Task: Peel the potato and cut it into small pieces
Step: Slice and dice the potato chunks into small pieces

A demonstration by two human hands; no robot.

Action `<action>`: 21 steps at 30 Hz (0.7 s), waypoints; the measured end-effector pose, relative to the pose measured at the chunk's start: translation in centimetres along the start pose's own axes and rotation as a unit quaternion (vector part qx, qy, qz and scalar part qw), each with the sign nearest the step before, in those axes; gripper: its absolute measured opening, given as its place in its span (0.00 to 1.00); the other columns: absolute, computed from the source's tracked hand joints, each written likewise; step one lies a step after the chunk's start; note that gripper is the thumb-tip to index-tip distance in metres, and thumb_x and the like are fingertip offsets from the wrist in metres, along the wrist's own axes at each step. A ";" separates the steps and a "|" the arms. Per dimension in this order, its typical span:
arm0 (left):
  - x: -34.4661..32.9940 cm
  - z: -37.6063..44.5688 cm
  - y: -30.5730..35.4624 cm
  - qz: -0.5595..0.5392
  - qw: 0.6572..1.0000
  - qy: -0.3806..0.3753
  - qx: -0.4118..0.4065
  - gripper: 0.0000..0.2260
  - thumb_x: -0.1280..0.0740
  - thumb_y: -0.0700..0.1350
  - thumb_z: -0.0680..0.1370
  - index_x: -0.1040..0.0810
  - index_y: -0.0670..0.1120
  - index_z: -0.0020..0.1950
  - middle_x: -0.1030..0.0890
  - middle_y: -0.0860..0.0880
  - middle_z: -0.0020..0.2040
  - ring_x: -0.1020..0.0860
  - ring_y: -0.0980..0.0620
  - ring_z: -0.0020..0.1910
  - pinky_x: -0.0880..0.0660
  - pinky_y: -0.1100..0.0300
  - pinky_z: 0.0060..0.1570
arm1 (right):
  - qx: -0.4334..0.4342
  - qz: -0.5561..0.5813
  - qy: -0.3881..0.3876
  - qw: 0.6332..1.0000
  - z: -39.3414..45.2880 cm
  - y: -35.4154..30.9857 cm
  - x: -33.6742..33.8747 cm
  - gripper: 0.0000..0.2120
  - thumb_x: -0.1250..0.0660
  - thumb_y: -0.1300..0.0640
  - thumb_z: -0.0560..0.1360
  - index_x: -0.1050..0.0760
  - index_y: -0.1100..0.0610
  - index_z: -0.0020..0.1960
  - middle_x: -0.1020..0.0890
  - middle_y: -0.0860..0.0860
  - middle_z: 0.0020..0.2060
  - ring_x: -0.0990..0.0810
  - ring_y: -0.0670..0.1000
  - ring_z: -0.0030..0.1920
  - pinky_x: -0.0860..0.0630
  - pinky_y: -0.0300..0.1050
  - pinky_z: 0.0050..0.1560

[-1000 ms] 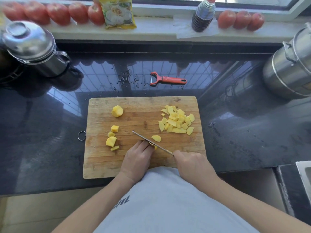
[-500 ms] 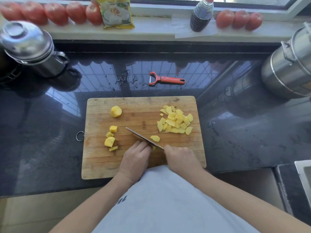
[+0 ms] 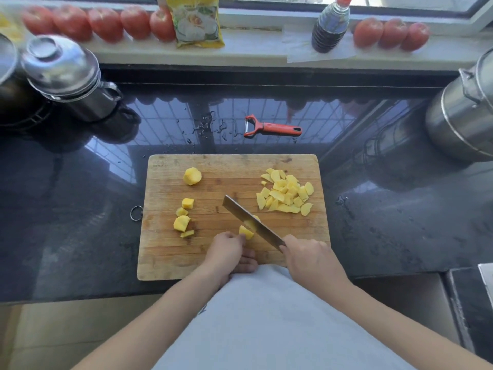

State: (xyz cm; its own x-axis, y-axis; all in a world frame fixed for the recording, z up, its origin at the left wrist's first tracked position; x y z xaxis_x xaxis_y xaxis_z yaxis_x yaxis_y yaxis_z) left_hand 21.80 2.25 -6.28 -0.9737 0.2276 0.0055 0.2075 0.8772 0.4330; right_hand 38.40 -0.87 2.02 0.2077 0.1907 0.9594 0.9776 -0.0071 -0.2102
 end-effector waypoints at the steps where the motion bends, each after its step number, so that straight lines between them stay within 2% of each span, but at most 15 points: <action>1: -0.4 0.1 0.2 -0.013 1.000 -0.009 0.006 0.11 0.37 0.45 0.86 0.25 0.37 0.59 0.16 0.37 0.41 0.17 0.41 0.32 0.16 0.49 0.34 | 0.002 -0.009 -0.002 1.000 0.0 0.0 -0.1 0.14 0.25 0.58 0.71 0.31 0.53 0.37 0.27 0.48 0.21 0.28 0.57 0.19 0.42 0.42 0.21; 4: -1.2 0.5 0.4 -0.025 1.000 -0.015 0.007 0.10 0.37 0.44 0.85 0.24 0.39 0.60 0.16 0.36 0.43 0.15 0.41 0.36 0.17 0.53 0.34 | 0.015 -0.042 -0.022 0.999 0.0 -0.2 -0.6 0.17 0.22 0.60 0.65 0.32 0.53 0.35 0.29 0.47 0.20 0.29 0.56 0.17 0.44 0.40 0.21; 9: -1.3 1.4 0.1 -0.035 0.999 0.012 0.020 0.10 0.38 0.42 0.84 0.24 0.39 0.62 0.15 0.37 0.43 0.15 0.39 0.40 0.16 0.52 0.37 | 0.027 -0.058 -0.040 0.997 0.0 -0.3 -1.3 0.22 0.21 0.63 0.60 0.35 0.52 0.34 0.31 0.47 0.19 0.31 0.55 0.16 0.44 0.40 0.20; 12: -1.3 1.2 0.2 -0.041 0.998 0.028 0.028 0.09 0.40 0.41 0.84 0.24 0.40 0.62 0.15 0.38 0.43 0.16 0.41 0.37 0.18 0.56 0.30 | 0.042 -0.055 -0.026 0.997 -0.5 -0.2 -0.9 0.25 0.21 0.65 0.58 0.38 0.52 0.34 0.33 0.48 0.18 0.33 0.56 0.15 0.43 0.40 0.18; 14: -1.2 1.2 0.1 -0.042 0.998 0.030 0.029 0.10 0.40 0.41 0.84 0.24 0.41 0.63 0.15 0.39 0.42 0.16 0.42 0.36 0.20 0.58 0.27 | 0.047 -0.047 -0.010 0.998 -1.0 0.0 -0.6 0.29 0.22 0.66 0.57 0.43 0.51 0.35 0.38 0.48 0.18 0.37 0.54 0.14 0.40 0.41 0.15; 17: -1.3 1.4 0.0 -0.041 0.998 0.032 0.028 0.12 0.40 0.42 0.84 0.24 0.41 0.65 0.15 0.39 0.41 0.16 0.42 0.35 0.19 0.57 0.29 | 0.056 -0.046 0.010 0.997 -1.6 0.3 -0.4 0.31 0.23 0.68 0.55 0.45 0.52 0.36 0.45 0.46 0.23 0.47 0.52 0.18 0.40 0.40 0.14; 20: -1.4 1.6 0.0 -0.038 0.998 0.032 0.034 0.11 0.40 0.41 0.84 0.23 0.40 0.63 0.15 0.38 0.40 0.16 0.41 0.35 0.18 0.55 0.30 | 0.056 -0.038 -0.021 0.998 -1.6 0.2 -1.0 0.31 0.23 0.68 0.54 0.46 0.52 0.36 0.45 0.45 0.23 0.47 0.53 0.19 0.43 0.40 0.15; 21: -1.4 1.5 0.0 -0.040 0.998 0.031 0.037 0.11 0.40 0.40 0.84 0.22 0.39 0.63 0.15 0.37 0.40 0.16 0.42 0.34 0.17 0.55 0.30 | 0.047 -0.038 -0.038 0.997 -1.4 0.2 -1.4 0.32 0.23 0.68 0.53 0.45 0.52 0.36 0.44 0.45 0.22 0.46 0.54 0.18 0.46 0.39 0.16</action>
State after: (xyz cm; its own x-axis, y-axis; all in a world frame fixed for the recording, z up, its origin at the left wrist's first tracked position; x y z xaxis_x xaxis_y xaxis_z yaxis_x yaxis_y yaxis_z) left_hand 23.27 2.62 -7.66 -0.9909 0.1309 0.0308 0.1331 0.9209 0.3664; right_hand 38.31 -2.48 0.90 0.1262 0.2618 0.9568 0.9824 0.1008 -0.1571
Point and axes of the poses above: each hand's wrist, its own z-axis towards the middle knuckle, its own x-axis out of the back of the hand, y = z × x, the point moved 8 cm from there along z, towards the middle knuckle
